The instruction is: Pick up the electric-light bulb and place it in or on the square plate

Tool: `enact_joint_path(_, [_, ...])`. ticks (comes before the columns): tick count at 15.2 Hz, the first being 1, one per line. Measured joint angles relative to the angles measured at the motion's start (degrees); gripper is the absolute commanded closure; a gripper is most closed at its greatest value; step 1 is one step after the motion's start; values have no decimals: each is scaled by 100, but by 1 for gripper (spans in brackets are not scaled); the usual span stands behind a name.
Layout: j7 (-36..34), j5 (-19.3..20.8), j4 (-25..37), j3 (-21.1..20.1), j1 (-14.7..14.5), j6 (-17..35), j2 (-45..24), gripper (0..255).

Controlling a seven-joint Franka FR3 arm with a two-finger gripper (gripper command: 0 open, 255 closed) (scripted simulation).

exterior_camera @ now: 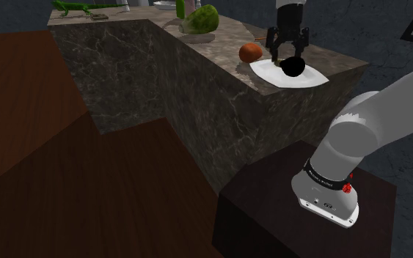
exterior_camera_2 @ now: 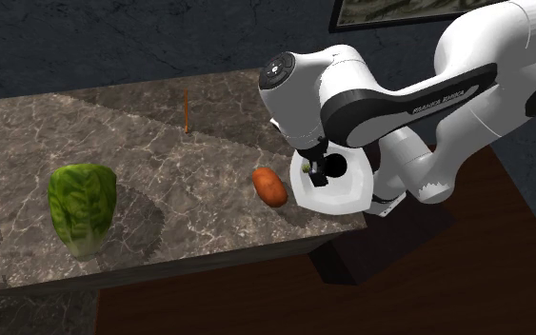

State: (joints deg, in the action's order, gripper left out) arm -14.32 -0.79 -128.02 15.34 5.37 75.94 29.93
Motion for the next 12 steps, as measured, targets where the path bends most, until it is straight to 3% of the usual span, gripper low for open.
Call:
enact_joint_path(9, [-21,5,-367,-18,17,228,138,0])
enact_joint_path(10, [-21,5,-367,-18,17,228,138,255])
enact_joint_path(12, [-21,5,-364,-18,17,230,139,255])
